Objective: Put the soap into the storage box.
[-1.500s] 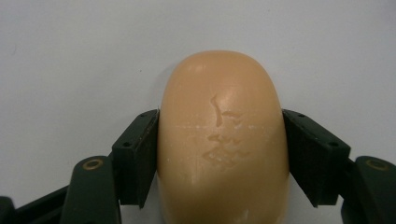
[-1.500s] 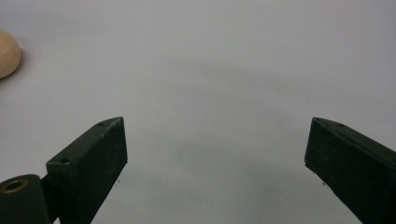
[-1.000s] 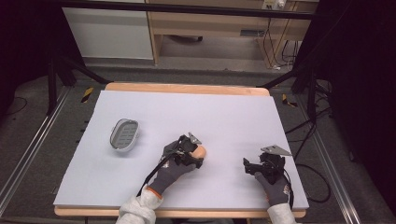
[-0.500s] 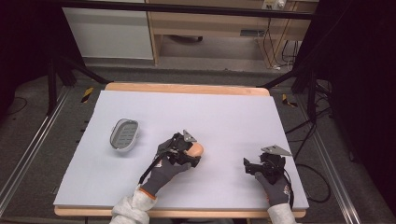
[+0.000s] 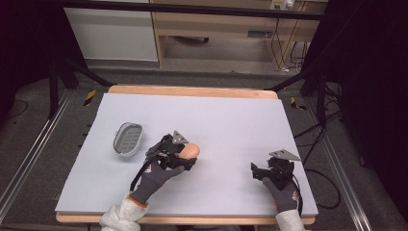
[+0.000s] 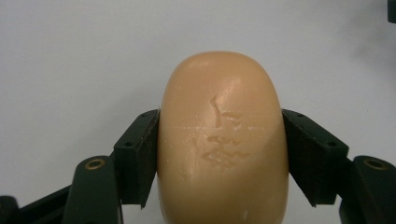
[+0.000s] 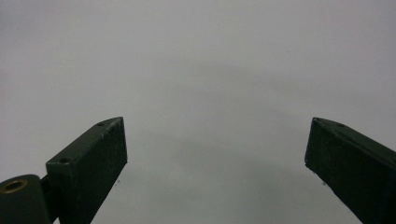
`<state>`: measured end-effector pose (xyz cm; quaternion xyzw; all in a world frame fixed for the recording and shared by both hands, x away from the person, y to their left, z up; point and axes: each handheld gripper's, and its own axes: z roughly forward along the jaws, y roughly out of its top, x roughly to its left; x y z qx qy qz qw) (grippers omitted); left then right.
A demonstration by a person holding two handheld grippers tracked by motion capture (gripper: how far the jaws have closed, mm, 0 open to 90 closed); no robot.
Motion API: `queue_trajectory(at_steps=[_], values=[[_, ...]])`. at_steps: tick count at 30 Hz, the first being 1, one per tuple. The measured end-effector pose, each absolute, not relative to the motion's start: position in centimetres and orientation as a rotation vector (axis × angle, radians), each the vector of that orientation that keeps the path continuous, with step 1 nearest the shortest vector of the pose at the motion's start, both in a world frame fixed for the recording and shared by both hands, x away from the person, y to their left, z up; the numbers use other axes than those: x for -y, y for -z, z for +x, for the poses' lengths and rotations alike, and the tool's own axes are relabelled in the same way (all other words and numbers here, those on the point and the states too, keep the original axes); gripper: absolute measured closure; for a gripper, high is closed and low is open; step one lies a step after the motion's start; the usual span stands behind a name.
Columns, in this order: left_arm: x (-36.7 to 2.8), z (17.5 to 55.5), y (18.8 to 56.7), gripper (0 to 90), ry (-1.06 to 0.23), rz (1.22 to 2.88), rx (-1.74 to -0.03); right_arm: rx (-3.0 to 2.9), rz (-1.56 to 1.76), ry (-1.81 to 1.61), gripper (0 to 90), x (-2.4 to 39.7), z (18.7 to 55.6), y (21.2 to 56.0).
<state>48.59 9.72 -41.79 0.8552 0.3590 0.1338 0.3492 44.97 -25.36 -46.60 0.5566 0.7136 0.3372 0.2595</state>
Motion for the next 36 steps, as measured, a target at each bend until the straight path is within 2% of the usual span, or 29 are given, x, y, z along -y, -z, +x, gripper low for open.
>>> queue_trajectory(at_steps=[19, 36], values=[[-15.5, 47.5, 40.1, 31.8, -0.385, 2.110, -1.002, -1.931, 1.515, -0.910, 5.9, 25.4, 45.0, 46.7], [-19.6, 48.5, 39.7, 31.8, -0.431, 2.036, -1.097, -1.950, 1.493, -0.908, 5.9, 25.1, 45.0, 46.7]])
